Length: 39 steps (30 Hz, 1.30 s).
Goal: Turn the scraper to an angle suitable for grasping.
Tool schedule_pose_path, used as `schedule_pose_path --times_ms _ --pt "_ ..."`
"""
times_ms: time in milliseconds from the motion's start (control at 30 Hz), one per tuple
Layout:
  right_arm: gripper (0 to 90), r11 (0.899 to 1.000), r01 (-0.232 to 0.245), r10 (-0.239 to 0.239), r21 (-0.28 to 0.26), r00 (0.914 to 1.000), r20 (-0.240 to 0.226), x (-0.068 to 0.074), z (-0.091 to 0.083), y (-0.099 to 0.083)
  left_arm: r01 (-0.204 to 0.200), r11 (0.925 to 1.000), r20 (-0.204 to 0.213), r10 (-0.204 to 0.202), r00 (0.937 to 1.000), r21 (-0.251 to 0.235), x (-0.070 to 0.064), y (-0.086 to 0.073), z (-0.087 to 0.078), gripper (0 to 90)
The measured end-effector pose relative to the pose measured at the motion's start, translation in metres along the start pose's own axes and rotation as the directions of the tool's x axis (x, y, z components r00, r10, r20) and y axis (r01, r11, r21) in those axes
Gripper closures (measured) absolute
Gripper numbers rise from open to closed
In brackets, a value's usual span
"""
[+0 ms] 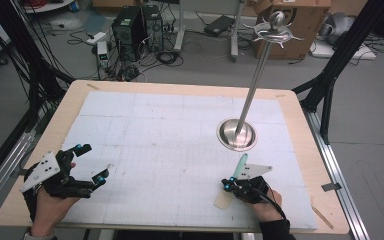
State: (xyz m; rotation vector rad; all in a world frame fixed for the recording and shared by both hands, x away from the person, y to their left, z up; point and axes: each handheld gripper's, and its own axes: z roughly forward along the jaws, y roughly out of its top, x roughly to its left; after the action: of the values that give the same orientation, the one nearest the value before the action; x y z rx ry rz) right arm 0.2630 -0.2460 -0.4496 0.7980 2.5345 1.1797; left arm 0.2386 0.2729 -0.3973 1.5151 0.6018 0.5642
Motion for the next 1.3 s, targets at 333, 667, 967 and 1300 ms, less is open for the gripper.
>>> schedule_pose_path --times_ms 333,667,967,1300 --pt "90.0 1.0 0.01 -0.01 0.026 0.9999 0.004 -0.009 -0.029 -0.021 0.005 1.0 0.008 -0.005 1.0 -0.007 0.0 0.001 0.003 1.7" --pt "90.0 0.999 -0.018 0.019 -0.045 0.9997 0.015 -0.015 -0.043 -0.028 0.001 1.0 0.018 -0.001 0.9998 0.0 -0.002 0.0 0.008 1.7" --pt "90.0 0.988 -0.143 0.155 -0.063 0.9529 0.261 -0.038 -0.047 -0.036 -0.003 1.0 0.017 0.003 0.9999 0.007 -0.003 0.0 0.007 1.7" --pt "90.0 0.979 -0.199 0.198 -0.03 0.923 0.33 -0.049 -0.037 -0.03 -0.018 0.9995 -0.003 0.018 0.9998 0.026 -0.004 -0.002 0.0 1.7"
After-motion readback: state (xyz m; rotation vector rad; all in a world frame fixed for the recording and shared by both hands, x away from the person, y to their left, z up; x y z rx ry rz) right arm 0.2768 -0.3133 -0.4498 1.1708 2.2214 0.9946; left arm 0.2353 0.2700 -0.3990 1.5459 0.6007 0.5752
